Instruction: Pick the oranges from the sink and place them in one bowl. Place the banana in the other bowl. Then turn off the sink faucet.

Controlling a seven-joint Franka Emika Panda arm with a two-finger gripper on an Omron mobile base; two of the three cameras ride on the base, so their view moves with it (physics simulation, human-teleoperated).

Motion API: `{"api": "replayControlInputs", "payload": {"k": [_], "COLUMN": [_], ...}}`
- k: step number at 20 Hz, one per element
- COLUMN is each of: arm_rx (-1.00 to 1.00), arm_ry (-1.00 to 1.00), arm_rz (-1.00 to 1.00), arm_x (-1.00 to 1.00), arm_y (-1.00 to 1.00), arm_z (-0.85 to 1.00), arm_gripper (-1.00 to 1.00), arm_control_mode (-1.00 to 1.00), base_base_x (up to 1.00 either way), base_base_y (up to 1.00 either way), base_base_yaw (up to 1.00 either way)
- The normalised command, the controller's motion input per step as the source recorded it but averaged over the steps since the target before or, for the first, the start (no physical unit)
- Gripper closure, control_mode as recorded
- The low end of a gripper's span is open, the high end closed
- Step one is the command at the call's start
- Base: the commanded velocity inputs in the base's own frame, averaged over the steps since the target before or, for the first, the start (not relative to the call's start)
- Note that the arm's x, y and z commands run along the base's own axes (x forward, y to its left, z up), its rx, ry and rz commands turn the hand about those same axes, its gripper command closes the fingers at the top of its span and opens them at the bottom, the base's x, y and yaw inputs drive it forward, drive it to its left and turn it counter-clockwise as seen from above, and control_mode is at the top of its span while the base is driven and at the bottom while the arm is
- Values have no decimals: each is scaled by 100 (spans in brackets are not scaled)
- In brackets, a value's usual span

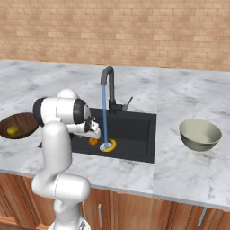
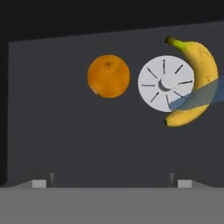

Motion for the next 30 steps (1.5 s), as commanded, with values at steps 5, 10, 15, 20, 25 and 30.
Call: {"api": "replayControlInputs", "payload": {"k": [5, 10, 15, 20, 25, 30], "arm_rx": [0, 0, 0, 0, 0, 0], "arm_ry": [0, 0, 0, 0, 0, 0], "arm_rz": [0, 0, 0, 0, 0, 0], "arm_x": [26, 26, 26, 25, 25, 24], "arm_y": [0, 0, 2, 5, 4, 1], "arm_z": [-30, -28, -26, -25, -23, -21], "arm_gripper": [-100, -100, -100, -100, -100, -100], "arm_control_mode": [-100, -100, -100, -100, -100, -100], "base_base_x": [0, 0, 0, 0, 0, 0], "base_base_y": [0, 0, 0, 0, 0, 0], "base_base_yaw": [0, 0, 0, 0, 0, 0]}}
